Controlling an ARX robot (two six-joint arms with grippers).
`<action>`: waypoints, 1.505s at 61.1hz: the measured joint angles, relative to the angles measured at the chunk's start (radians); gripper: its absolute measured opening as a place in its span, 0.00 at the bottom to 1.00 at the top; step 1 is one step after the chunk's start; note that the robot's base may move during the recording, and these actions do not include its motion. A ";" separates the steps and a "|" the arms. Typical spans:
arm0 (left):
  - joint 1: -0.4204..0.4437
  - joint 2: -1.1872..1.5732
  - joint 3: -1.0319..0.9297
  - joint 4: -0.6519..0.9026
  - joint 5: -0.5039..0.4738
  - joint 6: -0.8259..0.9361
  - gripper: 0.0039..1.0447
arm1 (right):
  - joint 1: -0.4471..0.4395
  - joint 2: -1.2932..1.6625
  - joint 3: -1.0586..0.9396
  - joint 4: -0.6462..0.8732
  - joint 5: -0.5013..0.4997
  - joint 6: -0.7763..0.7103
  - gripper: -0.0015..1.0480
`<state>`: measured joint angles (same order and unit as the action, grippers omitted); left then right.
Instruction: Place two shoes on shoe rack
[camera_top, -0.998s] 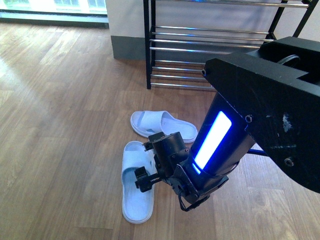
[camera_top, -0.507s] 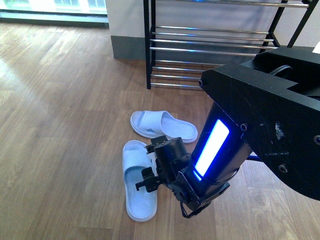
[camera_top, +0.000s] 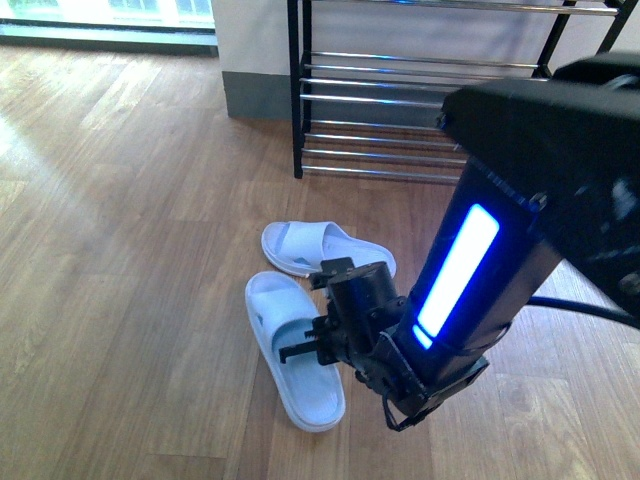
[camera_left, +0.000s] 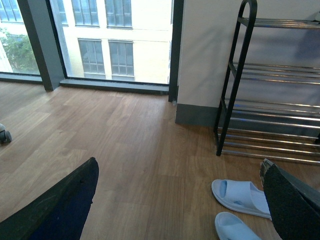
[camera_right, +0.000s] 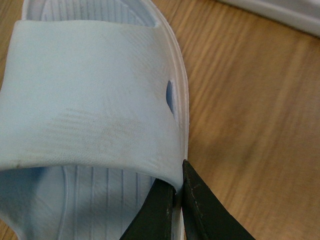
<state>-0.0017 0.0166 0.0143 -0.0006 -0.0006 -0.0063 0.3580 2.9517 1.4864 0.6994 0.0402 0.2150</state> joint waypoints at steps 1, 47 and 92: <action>0.000 0.000 0.000 0.000 0.000 0.000 0.91 | -0.008 -0.023 -0.024 0.006 0.008 0.002 0.02; 0.000 0.000 0.000 0.000 0.000 0.000 0.91 | -0.405 -1.220 -1.117 0.116 0.074 -0.034 0.02; 0.000 0.000 0.000 0.000 -0.002 0.000 0.91 | -0.438 -1.418 -1.198 0.051 0.037 -0.032 0.02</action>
<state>-0.0017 0.0166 0.0143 -0.0006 -0.0029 -0.0063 -0.0803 1.5337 0.2886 0.7509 0.0769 0.1833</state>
